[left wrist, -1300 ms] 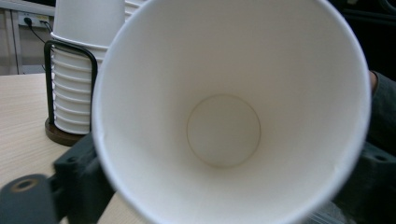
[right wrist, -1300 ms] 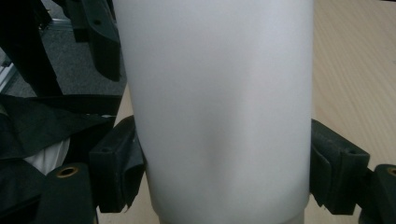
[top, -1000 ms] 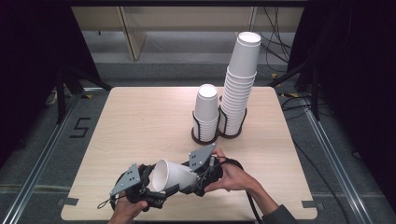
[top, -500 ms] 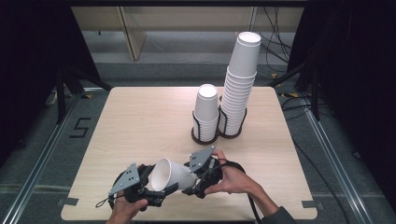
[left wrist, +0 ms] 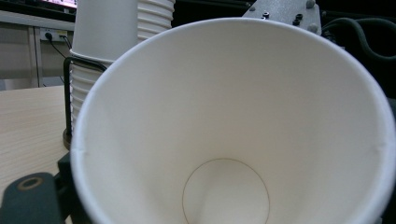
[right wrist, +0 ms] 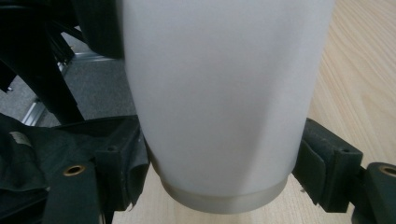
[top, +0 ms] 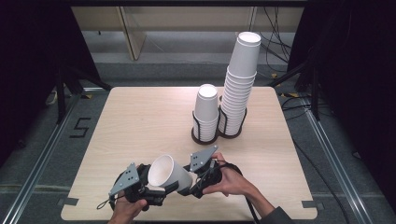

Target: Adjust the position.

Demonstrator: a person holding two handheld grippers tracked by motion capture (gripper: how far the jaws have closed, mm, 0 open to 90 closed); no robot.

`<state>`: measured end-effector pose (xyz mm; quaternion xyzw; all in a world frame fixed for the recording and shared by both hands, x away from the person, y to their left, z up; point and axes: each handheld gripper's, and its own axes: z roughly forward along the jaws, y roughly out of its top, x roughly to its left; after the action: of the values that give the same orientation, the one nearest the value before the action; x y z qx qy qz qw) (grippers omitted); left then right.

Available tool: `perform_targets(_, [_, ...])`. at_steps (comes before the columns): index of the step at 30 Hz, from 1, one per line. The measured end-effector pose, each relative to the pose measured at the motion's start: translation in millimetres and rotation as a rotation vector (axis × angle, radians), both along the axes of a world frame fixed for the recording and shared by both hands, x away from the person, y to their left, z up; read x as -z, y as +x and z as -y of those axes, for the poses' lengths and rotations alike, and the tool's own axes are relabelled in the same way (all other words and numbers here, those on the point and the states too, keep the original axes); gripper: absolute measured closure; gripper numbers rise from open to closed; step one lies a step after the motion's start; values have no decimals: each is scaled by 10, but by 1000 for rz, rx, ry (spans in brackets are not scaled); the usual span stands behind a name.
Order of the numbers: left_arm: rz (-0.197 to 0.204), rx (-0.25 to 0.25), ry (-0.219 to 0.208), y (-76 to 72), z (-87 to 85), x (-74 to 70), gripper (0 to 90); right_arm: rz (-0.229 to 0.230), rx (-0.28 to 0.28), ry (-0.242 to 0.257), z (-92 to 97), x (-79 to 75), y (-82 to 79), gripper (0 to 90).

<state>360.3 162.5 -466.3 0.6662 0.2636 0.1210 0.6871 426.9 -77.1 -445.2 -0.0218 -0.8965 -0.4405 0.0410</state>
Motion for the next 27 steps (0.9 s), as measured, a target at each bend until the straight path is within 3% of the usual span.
perform_targets(9, [6,1,8,0,-10,-4,156,6,40,-19,-28,49,-8,231])
perform_targets(12, [13,-50,22,10,-78,-34,161,12,81,-49,27,47,14,177])
perform_targets(16, [13,-110,47,31,-154,-43,163,26,147,-65,153,50,49,175])
perform_targets(20, [20,-237,148,93,-278,-18,162,39,206,-96,297,50,40,186])
perform_targets(21, [20,-237,148,93,-278,-18,162,39,206,-96,297,50,40,186])
perform_targets(23, [17,-313,201,136,-336,10,161,53,247,-111,373,62,25,203])
perform_targets(24, [17,-313,201,136,-336,10,161,53,252,-112,395,65,25,205])
perform_targets(25, [0,-356,225,163,-375,26,161,52,261,-115,414,68,20,210])
perform_targets(27, [-2,-375,230,178,-389,37,161,54,278,-123,451,73,11,209])
